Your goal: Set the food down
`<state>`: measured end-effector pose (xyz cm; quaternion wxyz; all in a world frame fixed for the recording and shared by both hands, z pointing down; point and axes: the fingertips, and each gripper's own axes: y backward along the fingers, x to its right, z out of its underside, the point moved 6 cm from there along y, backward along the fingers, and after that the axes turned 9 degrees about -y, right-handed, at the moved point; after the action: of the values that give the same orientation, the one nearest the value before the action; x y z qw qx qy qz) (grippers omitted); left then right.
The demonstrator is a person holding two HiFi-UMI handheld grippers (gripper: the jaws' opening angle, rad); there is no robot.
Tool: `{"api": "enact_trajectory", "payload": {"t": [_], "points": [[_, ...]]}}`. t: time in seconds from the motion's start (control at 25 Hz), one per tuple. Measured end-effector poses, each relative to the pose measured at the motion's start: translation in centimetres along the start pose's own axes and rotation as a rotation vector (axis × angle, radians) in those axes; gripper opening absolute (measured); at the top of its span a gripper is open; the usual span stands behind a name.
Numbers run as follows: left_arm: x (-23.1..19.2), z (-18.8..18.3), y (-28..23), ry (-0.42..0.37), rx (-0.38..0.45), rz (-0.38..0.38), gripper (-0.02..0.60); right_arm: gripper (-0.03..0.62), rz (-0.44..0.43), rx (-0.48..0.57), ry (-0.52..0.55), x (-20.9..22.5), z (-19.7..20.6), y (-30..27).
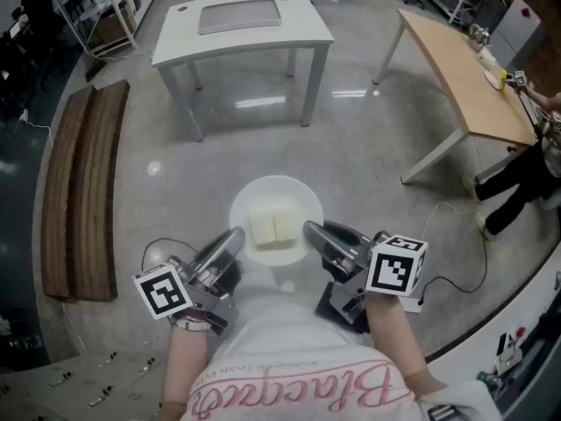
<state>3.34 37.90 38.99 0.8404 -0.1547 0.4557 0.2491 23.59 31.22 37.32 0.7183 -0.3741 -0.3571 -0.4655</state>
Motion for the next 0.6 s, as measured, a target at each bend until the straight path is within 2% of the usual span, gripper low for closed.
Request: {"api": "enact_trajectory", "payload": {"t": [0.6], "points": [[-0.9, -1.0, -0.7, 0.030, 0.045, -0.015, 0.023, 0.025, -0.061, -0.016, -0.031, 0.4, -1.5, -1.2]]}}
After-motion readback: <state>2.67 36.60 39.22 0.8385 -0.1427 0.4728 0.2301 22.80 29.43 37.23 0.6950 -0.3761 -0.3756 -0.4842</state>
